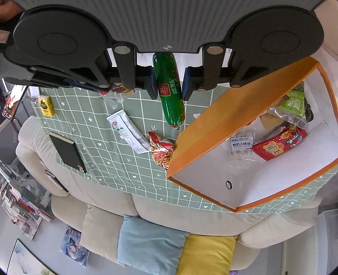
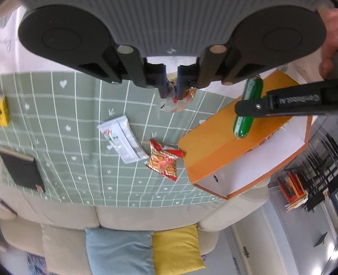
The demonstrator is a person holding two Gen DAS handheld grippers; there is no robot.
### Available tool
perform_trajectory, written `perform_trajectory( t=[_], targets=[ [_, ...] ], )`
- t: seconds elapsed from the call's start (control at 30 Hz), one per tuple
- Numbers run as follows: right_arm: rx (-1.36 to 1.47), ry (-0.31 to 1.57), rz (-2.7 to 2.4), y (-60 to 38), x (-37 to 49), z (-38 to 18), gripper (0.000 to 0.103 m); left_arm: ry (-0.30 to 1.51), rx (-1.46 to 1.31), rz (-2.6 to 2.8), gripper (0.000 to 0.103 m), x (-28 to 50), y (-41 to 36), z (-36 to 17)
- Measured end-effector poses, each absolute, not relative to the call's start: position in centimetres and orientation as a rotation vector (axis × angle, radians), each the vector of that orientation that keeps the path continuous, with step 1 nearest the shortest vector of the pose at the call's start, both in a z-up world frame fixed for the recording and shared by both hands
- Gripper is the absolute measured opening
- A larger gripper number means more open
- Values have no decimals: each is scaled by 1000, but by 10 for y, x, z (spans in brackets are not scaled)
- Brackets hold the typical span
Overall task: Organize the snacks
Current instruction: 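Carry the sausage stick and candy pack with both tools over the orange box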
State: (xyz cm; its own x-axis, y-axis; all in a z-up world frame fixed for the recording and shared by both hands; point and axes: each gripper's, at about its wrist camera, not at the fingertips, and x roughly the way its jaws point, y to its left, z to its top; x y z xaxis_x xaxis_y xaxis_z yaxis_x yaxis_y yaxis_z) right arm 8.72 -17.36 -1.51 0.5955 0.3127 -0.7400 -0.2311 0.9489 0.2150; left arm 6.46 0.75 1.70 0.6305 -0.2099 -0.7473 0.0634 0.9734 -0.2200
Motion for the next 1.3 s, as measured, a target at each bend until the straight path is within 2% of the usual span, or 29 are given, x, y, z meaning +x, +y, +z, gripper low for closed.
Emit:
perform_trajectory(
  t=[0.17, 0.4, 0.9, 1.3],
  targets=[
    [143, 897, 318, -178, 90, -15, 3, 877, -204, -151, 27, 64, 15, 17],
    [169, 810, 385, -168, 95, 19, 3, 814, -234, -130, 27, 65, 32, 39],
    [76, 699, 603, -93, 146, 68, 3, 765, -265, -21, 27, 96, 101, 68],
    [-147, 760, 618, -26, 201, 45, 3, 885, -306, 10, 27, 147, 131, 27]
  ],
)
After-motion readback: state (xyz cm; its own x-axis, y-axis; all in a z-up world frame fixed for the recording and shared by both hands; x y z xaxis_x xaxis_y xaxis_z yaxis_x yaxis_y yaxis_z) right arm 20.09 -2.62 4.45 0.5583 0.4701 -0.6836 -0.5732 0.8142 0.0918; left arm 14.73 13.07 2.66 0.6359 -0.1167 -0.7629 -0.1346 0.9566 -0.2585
